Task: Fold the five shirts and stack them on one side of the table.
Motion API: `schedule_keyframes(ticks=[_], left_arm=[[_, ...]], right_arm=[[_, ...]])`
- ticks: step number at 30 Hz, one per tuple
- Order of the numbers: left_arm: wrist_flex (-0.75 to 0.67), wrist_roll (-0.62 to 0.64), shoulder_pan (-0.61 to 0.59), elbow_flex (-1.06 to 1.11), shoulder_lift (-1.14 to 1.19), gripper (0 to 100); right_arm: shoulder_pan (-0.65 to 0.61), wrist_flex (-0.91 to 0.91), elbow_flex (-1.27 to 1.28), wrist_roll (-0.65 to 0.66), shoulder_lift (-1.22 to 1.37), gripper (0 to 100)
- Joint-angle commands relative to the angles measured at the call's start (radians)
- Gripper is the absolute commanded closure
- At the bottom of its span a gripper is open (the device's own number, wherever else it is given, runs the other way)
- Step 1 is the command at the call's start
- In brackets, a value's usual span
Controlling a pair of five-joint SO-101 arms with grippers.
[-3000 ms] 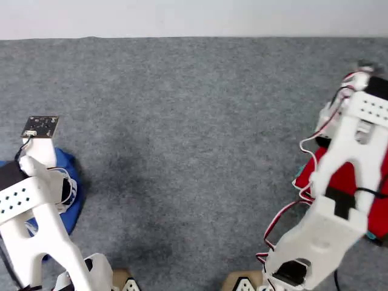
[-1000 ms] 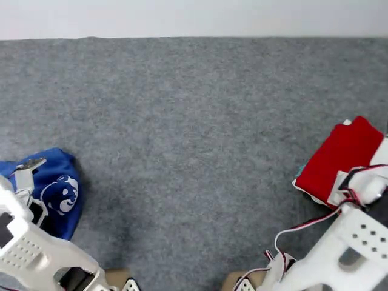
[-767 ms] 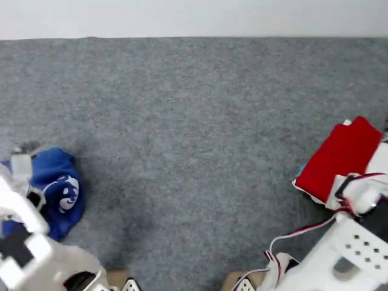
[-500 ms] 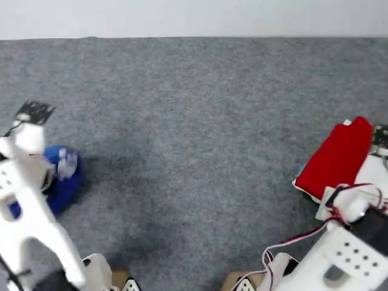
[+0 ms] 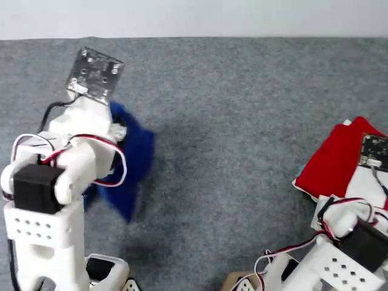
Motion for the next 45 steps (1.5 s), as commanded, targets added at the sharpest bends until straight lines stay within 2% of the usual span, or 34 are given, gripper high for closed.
schedule_keyframes(ticks=[1, 4, 7, 12, 17, 22, 28, 32, 37, 41, 45], left_arm=[[-0.083, 0.011, 0.029, -0.047, -0.026, 100], [-0.094, 0.006, -0.032, -0.012, -0.005, 100], [-0.091, 0.0, -0.152, 0.059, 0.054, 100], [-0.11, -0.141, -0.348, 0.225, 0.186, 100], [-0.224, -0.242, -0.532, 0.341, 0.319, 99], [-0.276, -0.33, -0.629, 0.338, 0.423, 97], [-0.167, -0.331, -0.601, 0.208, 0.425, 83], [-0.018, -0.331, -0.523, 0.091, 0.425, 82], [0.155, -0.285, -0.345, 0.031, 0.43, 82], [0.146, -0.242, -0.238, 0.156, 0.436, 82], [-0.012, -0.241, -0.149, 0.383, 0.436, 82]], right_arm=[[0.015, 0.039, -0.009, 0.017, -0.005, 99.0], [0.015, 0.039, -0.009, 0.017, -0.005, 99.0], [0.015, 0.039, -0.009, 0.017, -0.005, 99.0], [0.01, 0.038, -0.009, 0.017, 0.002, 99.0], [0.008, 0.038, -0.009, 0.017, 0.004, 99.0], [0.008, 0.038, -0.009, 0.017, 0.004, 99.0], [0.008, 0.039, -0.009, 0.017, -0.002, 99.0], [0.01, 0.041, -0.009, 0.017, -0.004, 99.0], [0.01, 0.041, -0.009, 0.015, -0.004, 99.0], [0.01, 0.041, -0.009, 0.014, -0.004, 99.0], [0.01, 0.041, -0.009, 0.012, -0.004, 99.0]])
